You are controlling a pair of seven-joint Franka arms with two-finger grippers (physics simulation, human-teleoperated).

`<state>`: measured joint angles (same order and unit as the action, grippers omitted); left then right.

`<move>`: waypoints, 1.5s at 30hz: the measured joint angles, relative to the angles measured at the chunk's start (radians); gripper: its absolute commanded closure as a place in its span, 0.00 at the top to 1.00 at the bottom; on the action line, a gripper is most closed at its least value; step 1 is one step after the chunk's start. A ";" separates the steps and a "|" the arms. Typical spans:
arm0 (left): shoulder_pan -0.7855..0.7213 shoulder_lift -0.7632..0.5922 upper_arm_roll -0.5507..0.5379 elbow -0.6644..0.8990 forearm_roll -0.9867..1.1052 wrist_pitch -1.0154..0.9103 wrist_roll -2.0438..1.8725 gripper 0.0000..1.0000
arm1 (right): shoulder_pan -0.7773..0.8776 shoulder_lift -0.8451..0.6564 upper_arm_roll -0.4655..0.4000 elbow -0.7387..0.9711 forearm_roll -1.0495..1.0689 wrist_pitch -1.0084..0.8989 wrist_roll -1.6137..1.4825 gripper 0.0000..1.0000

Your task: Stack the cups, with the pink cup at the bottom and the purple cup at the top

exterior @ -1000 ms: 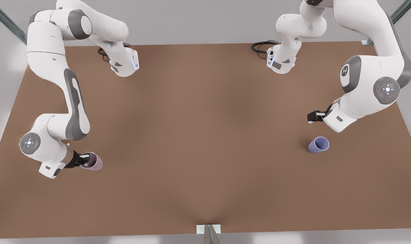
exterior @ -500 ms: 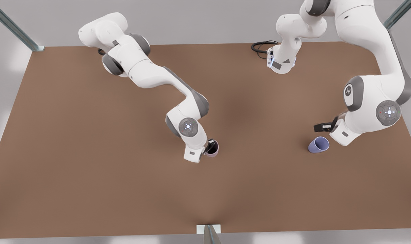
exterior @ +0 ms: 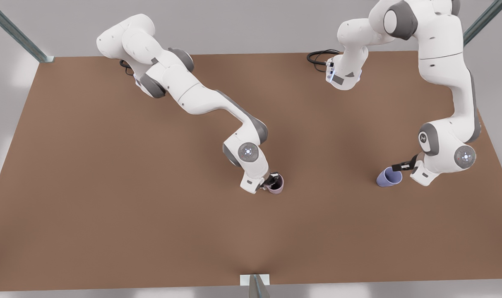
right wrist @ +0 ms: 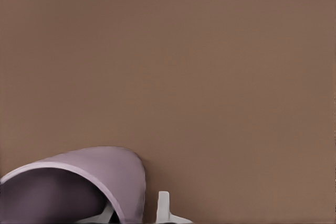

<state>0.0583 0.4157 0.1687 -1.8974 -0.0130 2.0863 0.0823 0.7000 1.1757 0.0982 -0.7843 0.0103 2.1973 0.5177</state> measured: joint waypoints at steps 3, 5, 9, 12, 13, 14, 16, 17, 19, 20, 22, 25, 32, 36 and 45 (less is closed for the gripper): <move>0.001 0.022 0.000 -0.024 0.000 0.056 0.026 1.00 | 0.000 -0.003 0.000 0.000 -0.029 -0.001 0.064 1.00; 0.002 0.028 0.000 -0.032 0.000 0.081 0.041 1.00 | 0.001 -0.007 0.000 0.000 -0.026 -0.001 0.092 1.00; 0.002 0.035 0.000 -0.036 0.000 0.132 0.066 1.00 | 0.002 -0.011 0.001 -0.002 -0.005 0.005 0.126 1.00; 0.002 0.036 0.000 -0.036 -0.001 0.155 0.082 1.00 | 0.002 -0.027 0.000 -0.003 0.006 0.000 0.143 1.00; 0.002 0.036 -0.001 -0.036 -0.001 0.161 0.087 1.00 | 0.003 -0.031 0.000 -0.004 0.008 -0.002 0.148 1.00; 0.002 0.037 -0.001 -0.036 -0.001 0.167 0.091 1.00 | 0.002 -0.035 -0.001 -0.004 0.009 -0.004 0.153 1.00; 0.002 0.036 -0.006 -0.035 -0.002 0.175 0.098 0.71 | 0.001 -0.058 -0.002 -0.006 0.011 -0.008 0.161 1.00; 0.002 0.036 -0.008 -0.035 -0.001 0.178 0.100 0.58 | -0.005 -0.078 -0.005 -0.008 0.011 -0.015 0.165 1.00; 0.002 0.036 -0.013 -0.036 -0.007 0.183 0.103 0.55 | -0.065 -0.203 -0.035 -0.052 0.007 -0.065 0.171 1.00; 0.002 0.037 -0.014 -0.036 -0.013 0.185 0.106 0.54 | -0.124 -0.313 -0.053 -0.114 0.006 -0.106 0.173 1.00; 0.001 0.039 -0.016 -0.037 -0.032 0.187 0.110 0.46 | -0.295 -0.609 -0.068 -0.389 0.004 -0.177 0.158 1.00; 0.001 0.044 -0.019 -0.036 -0.048 0.190 0.116 0.39 | -0.566 -0.970 -0.079 -0.765 0.002 -0.247 0.090 1.00; 0.001 0.077 -0.031 -0.035 -0.058 0.209 0.126 0.25 | -0.740 -0.882 -0.050 -0.614 -0.027 -0.450 -0.100 1.00; 0.002 0.072 -0.036 -0.034 -0.056 0.211 0.124 0.21 | -0.838 -1.041 0.061 -0.830 -0.033 -0.444 -0.228 1.00; -0.302 0.008 -0.084 0.255 -0.055 -0.010 -0.029 0.21 | -0.855 -1.049 0.102 -0.844 -0.023 -0.405 -0.606 1.00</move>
<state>-0.2433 0.4235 0.0849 -1.6423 -0.0679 2.0764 0.0535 -0.1553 0.1264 0.2007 -1.6286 -0.0127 1.7926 -0.0882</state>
